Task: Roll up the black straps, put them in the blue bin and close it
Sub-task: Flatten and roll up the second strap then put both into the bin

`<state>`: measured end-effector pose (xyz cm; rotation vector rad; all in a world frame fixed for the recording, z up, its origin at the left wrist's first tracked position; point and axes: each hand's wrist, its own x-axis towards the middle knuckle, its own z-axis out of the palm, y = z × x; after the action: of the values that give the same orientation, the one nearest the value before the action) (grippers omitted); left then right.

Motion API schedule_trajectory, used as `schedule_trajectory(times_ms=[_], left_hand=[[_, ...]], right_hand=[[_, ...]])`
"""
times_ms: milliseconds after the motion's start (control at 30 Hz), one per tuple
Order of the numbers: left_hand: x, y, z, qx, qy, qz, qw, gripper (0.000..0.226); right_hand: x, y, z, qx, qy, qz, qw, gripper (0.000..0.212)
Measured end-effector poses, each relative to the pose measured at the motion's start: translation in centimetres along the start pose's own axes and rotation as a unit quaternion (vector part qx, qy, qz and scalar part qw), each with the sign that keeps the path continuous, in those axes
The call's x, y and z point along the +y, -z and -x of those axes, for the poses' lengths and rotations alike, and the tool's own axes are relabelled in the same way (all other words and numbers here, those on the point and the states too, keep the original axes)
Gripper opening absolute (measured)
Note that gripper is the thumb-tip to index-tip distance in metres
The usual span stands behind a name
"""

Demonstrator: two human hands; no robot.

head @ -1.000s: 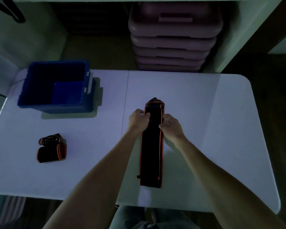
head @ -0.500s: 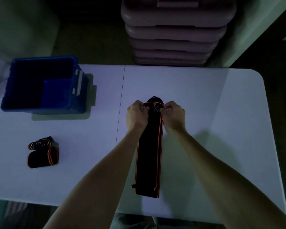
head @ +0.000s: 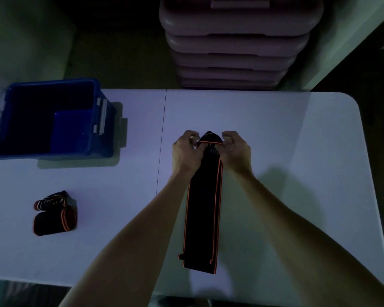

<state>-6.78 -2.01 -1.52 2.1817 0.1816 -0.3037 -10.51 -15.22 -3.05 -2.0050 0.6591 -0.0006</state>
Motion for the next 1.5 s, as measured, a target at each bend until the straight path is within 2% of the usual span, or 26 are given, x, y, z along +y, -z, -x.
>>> schedule_trajectory(times_ms=[100, 233, 367, 500, 600, 733, 867, 933, 1067, 1133, 1233, 1300, 1500], left_hand=[[-0.1, -0.2, -0.6, -0.039, -0.040, -0.013, 0.998, 0.041], [0.1, -0.4, -1.5, -0.068, -0.062, -0.043, 0.995, 0.045], [0.2, -0.5, -2.4, -0.115, -0.052, -0.036, 0.991, 0.053], [0.5, -0.3, -3.2, -0.149, -0.071, -0.044, 0.985, 0.039], [0.8, 0.0, -3.4, -0.154, -0.065, -0.054, 0.984, 0.031], [0.8, 0.0, -3.6, -0.140, -0.058, -0.071, 0.986, 0.026], [0.7, -0.1, -3.9, -0.121, -0.041, -0.073, 0.989, 0.021], [0.7, 0.1, -3.9, -0.124, -0.033, -0.060, 0.990, 0.027], [0.7, 0.9, -3.3, -0.161, -0.017, -0.014, 0.987, 0.055], [0.0, 1.4, -2.4, -0.138, 0.000, -0.013, 0.990, 0.055], [-1.8, 1.7, -0.2, -0.080, 0.033, -0.037, 0.996, 0.028], [-2.9, 1.6, 1.6, -0.058, 0.044, -0.065, 0.995, 0.014], [-4.1, 0.8, 5.2, -0.020, 0.053, -0.076, 0.996, 0.020]], right_hand=[[0.2, -0.4, -0.4, -0.025, 0.015, -0.009, 1.000, 0.043], [0.2, -0.5, -0.8, -0.011, 0.042, 0.018, 0.999, 0.032], [0.2, -0.7, -0.5, 0.001, 0.059, -0.022, 0.998, 0.027], [0.1, -0.6, -0.3, 0.009, 0.051, -0.063, 0.997, 0.028], [0.2, -0.4, -0.5, -0.014, 0.025, -0.070, 0.997, 0.035], [0.2, 0.0, -1.0, -0.070, 0.021, -0.100, 0.992, 0.047], [-0.1, 0.2, -1.4, -0.050, 0.028, -0.101, 0.993, 0.045], [-0.2, 0.2, -1.5, -0.047, 0.019, -0.094, 0.994, 0.042], [-0.3, 0.3, -1.0, -0.048, 0.003, -0.080, 0.996, 0.038], [0.2, 0.3, -0.2, -0.027, -0.008, -0.057, 0.998, 0.038], [1.3, 0.5, 1.8, 0.017, -0.043, 0.042, 0.998, 0.015], [2.1, 0.7, 3.7, 0.011, -0.050, 0.089, 0.995, 0.014], [3.2, 0.7, 6.0, -0.048, -0.042, 0.103, 0.993, 0.021]])
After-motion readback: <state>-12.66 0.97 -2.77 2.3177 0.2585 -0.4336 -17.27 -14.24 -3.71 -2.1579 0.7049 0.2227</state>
